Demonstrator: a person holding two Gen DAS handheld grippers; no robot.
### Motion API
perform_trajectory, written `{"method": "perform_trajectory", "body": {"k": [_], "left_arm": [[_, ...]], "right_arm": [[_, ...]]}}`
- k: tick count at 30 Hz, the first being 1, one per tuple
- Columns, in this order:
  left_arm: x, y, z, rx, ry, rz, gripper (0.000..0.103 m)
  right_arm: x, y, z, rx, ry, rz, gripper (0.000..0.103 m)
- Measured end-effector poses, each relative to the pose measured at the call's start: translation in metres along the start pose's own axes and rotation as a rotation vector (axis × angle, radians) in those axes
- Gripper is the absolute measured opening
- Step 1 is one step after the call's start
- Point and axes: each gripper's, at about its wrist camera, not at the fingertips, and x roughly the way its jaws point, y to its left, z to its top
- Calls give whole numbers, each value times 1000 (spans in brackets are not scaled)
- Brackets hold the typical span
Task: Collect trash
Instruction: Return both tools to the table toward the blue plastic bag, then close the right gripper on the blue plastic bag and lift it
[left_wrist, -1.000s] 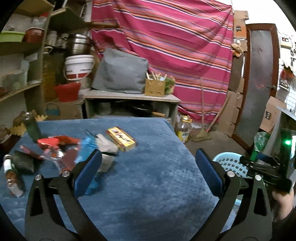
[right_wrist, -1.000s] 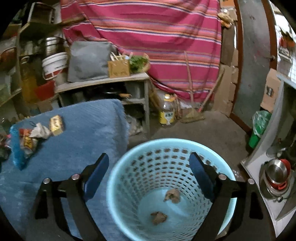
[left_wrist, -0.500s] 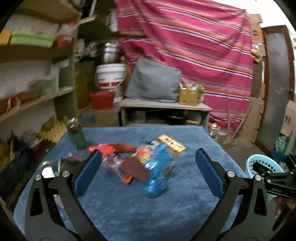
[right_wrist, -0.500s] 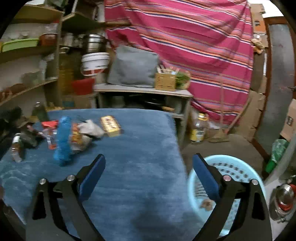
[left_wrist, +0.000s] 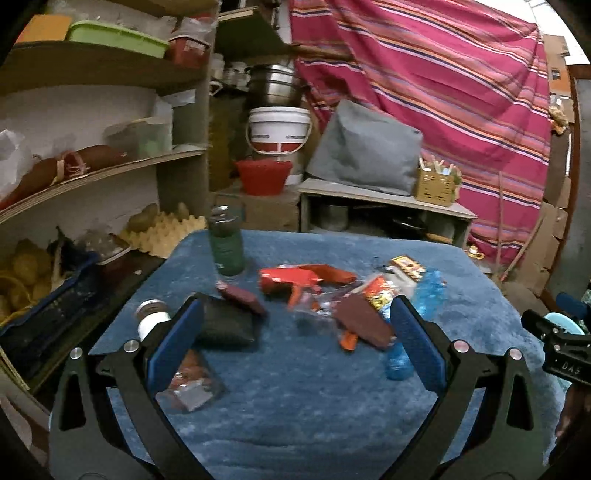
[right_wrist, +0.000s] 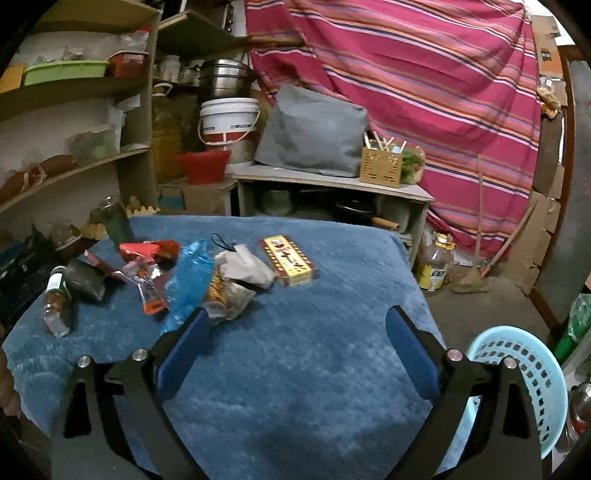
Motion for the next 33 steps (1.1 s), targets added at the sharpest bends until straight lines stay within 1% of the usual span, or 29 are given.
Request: {"method": "perform_trajectory", "body": {"k": [6,13,21,26,30,33], "left_arm": [[11,27,-2,-19,29,45,98],[11,50,-5,-15,13,98,98],[33,68,-10,-62,61,109,98],[45,75,-13,-76,96,117,98],[51,83,-13,-85,98,130,98],[62,89,-15,-101,135,133,98]], "right_arm": [[13,26,2,-24,8,21,94],[30,45,1,-36,39,19,94],[53,68,-5,-78,79,30,94],[76,85,-4,-114,119,26,94],[94,93,-5,-123,163,16,94],[106,96,-9,-112,198,26,93]]}}
